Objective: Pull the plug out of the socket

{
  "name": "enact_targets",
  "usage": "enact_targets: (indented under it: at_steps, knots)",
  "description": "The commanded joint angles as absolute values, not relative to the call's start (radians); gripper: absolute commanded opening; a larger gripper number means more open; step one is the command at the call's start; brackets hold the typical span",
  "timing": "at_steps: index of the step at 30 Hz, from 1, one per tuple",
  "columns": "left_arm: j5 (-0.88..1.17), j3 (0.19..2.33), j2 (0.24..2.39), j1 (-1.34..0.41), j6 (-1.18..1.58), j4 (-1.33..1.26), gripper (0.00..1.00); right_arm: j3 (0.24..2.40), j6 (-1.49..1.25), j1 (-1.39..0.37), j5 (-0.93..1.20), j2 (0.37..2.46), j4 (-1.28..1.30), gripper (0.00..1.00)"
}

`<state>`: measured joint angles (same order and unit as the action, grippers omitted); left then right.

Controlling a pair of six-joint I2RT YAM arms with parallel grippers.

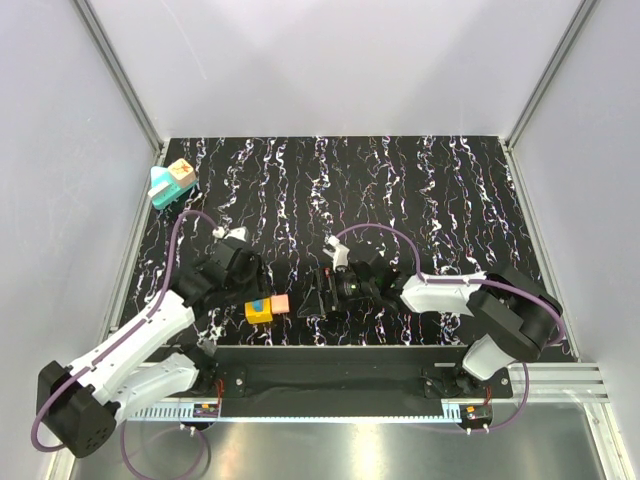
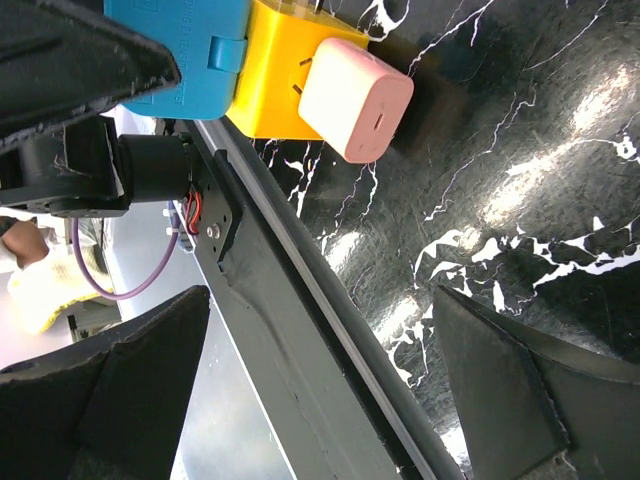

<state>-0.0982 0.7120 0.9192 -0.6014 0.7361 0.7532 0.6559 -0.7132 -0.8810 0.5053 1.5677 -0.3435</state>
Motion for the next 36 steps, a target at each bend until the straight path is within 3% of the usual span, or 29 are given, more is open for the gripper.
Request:
enact_targets:
  at_steps: [1,10,16,20,24,30,36]
  knots:
    - [-0.143,0.736,0.916,-0.633,0.761,0.704,0.59,0.66,-0.716,-0.876,0.471,1.554,-0.361,1.0]
    - [-0.189,0.741,0.897,-0.667,0.747,0.745,0.57,0.729,-0.677,-0.874,0.468,1.592,-0.293,1.0]
    - [-0.219,0.747,0.919,-0.683,0.713,0.753,0.37,0.733,-0.66,-0.867,0.46,1.559,-0.255,1.0]
    - [-0.224,0.782,0.971,-0.706,0.644,0.729,0.18,0.726,-0.638,-0.859,0.443,1.539,-0.218,1.0]
    - [-0.151,0.796,0.992,-0.719,0.537,0.689,0.08,0.716,-0.617,-0.845,0.427,1.513,-0.187,1.0]
    - [-0.08,0.802,0.982,-0.75,0.425,0.637,0.08,0.677,-0.552,-0.819,0.377,1.427,-0.147,1.0]
    - [-0.057,0.801,0.988,-0.81,0.339,0.586,0.17,0.634,-0.401,-0.813,0.383,1.384,-0.218,1.0]
